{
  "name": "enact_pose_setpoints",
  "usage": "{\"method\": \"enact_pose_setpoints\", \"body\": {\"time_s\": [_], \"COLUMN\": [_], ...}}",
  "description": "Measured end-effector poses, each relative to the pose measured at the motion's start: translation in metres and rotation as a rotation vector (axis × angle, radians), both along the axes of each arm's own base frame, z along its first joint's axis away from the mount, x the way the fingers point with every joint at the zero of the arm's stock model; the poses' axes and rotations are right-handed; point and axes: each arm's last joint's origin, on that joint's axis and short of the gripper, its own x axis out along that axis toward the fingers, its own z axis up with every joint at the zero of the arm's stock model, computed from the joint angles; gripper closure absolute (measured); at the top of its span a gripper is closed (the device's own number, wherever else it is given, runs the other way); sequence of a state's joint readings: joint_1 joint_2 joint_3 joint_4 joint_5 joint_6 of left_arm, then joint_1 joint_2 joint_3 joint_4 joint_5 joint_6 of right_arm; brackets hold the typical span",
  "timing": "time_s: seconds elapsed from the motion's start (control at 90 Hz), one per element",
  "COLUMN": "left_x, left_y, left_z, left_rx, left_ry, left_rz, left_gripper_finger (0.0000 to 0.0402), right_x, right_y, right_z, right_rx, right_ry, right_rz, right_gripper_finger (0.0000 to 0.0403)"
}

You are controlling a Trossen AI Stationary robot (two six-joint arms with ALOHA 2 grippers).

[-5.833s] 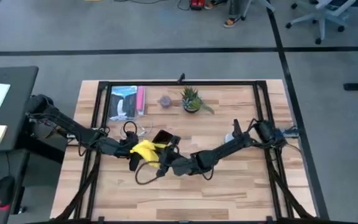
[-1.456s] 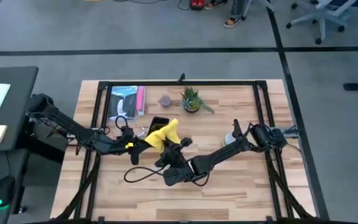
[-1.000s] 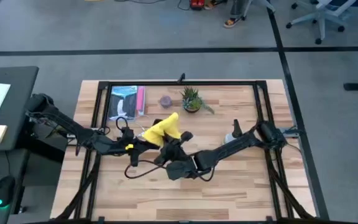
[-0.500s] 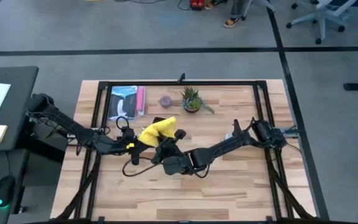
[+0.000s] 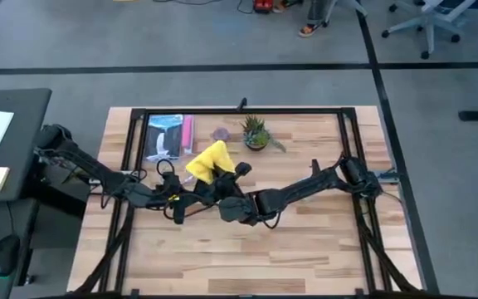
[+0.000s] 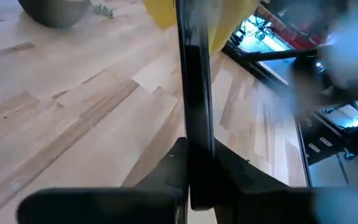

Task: Apply microfiber cloth
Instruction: Wipe the front and back of the cellphone with the microfiber cloth

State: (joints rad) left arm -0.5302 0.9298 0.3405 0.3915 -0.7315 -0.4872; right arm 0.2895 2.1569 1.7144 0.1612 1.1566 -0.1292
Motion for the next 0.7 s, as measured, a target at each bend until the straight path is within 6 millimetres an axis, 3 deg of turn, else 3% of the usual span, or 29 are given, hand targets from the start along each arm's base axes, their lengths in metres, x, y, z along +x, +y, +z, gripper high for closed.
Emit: {"method": "enact_pose_setpoints", "body": {"time_s": [0.167, 0.444, 0.7], "left_x": [0.0, 0.001, -0.001], "left_y": [0.0, 0.0, -0.002], "left_z": [0.002, 0.004, 0.005], "left_rx": [0.007, 0.013, 0.012], "left_ry": [-0.016, -0.031, -0.041], "left_rz": [-0.002, 0.002, 0.011], "left_gripper_finger": [0.0387, 0.0387, 0.0387], "right_x": [-0.001, -0.005, -0.013], "right_y": [0.013, 0.021, 0.015], "right_z": [-0.01, -0.016, -0.016], "right_rx": [0.126, 0.16, -0.025], "right_ry": [-0.009, 0.035, 0.069], "right_rz": [0.143, 0.189, -0.098], "right_gripper_finger": [0.0403, 0.0403, 0.0403]}}
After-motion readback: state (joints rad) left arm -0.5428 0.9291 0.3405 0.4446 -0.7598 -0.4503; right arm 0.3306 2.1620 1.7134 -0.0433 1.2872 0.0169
